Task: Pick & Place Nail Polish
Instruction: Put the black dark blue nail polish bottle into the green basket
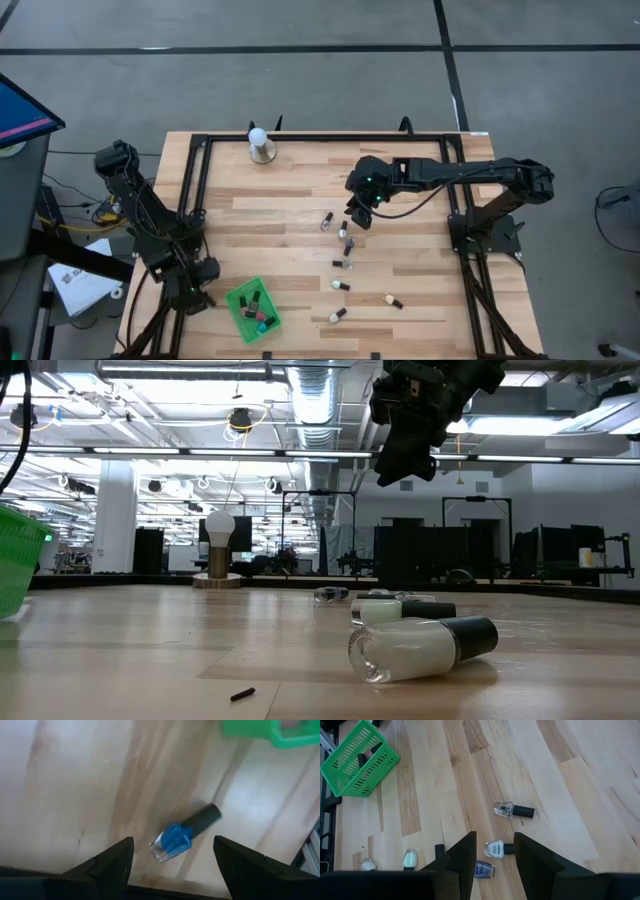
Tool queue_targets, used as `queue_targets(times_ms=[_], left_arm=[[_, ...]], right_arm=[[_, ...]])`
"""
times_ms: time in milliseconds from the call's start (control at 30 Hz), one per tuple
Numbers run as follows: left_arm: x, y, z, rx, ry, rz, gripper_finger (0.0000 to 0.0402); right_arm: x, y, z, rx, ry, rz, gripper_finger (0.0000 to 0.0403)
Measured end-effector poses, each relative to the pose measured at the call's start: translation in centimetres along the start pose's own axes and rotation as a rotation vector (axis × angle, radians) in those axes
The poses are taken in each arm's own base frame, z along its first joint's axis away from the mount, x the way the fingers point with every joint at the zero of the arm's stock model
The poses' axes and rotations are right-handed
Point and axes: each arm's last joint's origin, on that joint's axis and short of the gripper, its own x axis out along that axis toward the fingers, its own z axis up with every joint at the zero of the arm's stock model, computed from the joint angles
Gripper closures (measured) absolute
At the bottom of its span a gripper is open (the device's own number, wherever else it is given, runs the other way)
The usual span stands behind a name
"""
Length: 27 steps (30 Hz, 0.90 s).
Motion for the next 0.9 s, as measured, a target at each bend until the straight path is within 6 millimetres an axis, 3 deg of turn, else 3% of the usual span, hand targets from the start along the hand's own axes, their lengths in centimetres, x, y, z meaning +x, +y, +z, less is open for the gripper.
queue_targets(times_ms=[467,900], left_arm=[[0.2,-0.4,0.2,0.248,-0.073,-0.018,0.0131],[3.9,-1.8,0.1,0.282,0.003,0.059,0.0133]], right_arm=[[0.0,0.0,0.0,0.011,-0.001,0.000,0.0280],[0.0,0.0,0.0,0.018,0.000,0.000,0.0280]])
